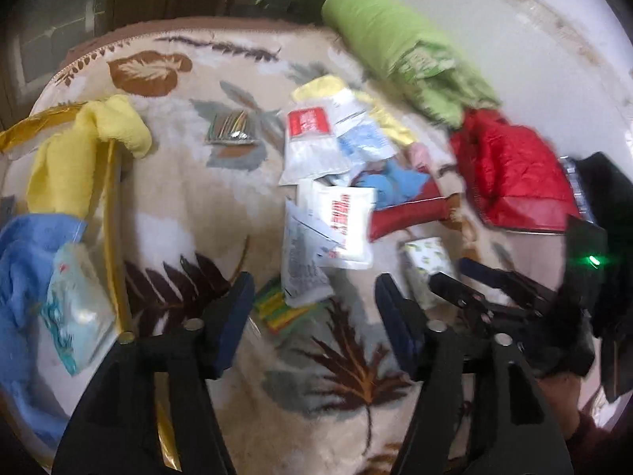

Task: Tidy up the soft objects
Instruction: 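Grasp the white printed sachet with the left gripper, then grasp the lemon-print tissue pack with the right gripper, then carry the sachet and tissue pack into the clear box and release both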

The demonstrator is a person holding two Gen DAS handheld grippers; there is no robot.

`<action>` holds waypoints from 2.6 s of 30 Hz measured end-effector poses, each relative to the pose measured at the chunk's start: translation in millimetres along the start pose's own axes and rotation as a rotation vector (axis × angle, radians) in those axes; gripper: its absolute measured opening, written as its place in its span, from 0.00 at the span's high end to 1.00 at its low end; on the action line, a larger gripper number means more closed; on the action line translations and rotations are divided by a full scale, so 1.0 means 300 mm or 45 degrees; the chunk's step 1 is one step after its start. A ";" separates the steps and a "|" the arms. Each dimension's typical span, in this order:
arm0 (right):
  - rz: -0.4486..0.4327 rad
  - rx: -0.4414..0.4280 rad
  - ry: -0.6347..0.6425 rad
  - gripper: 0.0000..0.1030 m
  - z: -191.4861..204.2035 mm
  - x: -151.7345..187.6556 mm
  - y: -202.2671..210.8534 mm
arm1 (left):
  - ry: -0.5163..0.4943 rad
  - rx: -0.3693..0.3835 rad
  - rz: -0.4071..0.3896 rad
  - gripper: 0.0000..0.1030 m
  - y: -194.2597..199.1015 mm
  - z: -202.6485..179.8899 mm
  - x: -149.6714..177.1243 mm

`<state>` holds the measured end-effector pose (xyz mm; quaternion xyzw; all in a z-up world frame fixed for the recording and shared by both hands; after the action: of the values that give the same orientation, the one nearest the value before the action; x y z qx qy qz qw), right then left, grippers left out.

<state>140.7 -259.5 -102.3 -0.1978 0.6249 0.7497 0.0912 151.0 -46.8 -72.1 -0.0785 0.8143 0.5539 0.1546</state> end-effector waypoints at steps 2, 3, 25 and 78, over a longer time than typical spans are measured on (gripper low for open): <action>0.018 0.009 0.012 0.34 0.010 -0.009 -0.014 | -0.030 -0.046 0.042 0.36 -0.038 -0.012 -0.017; 0.026 0.011 0.011 0.34 0.015 -0.013 -0.021 | -0.057 -0.073 0.067 0.36 -0.063 -0.025 -0.027; 0.093 0.138 0.027 0.51 -0.012 -0.025 -0.087 | -0.126 -0.176 0.252 0.58 -0.249 -0.045 -0.051; 0.142 -0.016 0.083 0.51 0.091 -0.039 -0.039 | 0.071 -0.063 0.054 0.68 -0.038 0.087 0.011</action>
<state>150.8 -229.3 -104.1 -0.1875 0.6329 0.7506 0.0277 155.6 -27.0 -92.1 -0.0804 0.8058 0.5746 0.1182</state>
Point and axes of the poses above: each gripper's, at about its wrist camera, not at the fingertips, and y roughly against the way its jaws point, z to its left, x to its underside, the point moved 4 cm from there along -y, roughly the way its jaws point, and after that the axes turned 8 degrees about z, right-handed, at the moved point
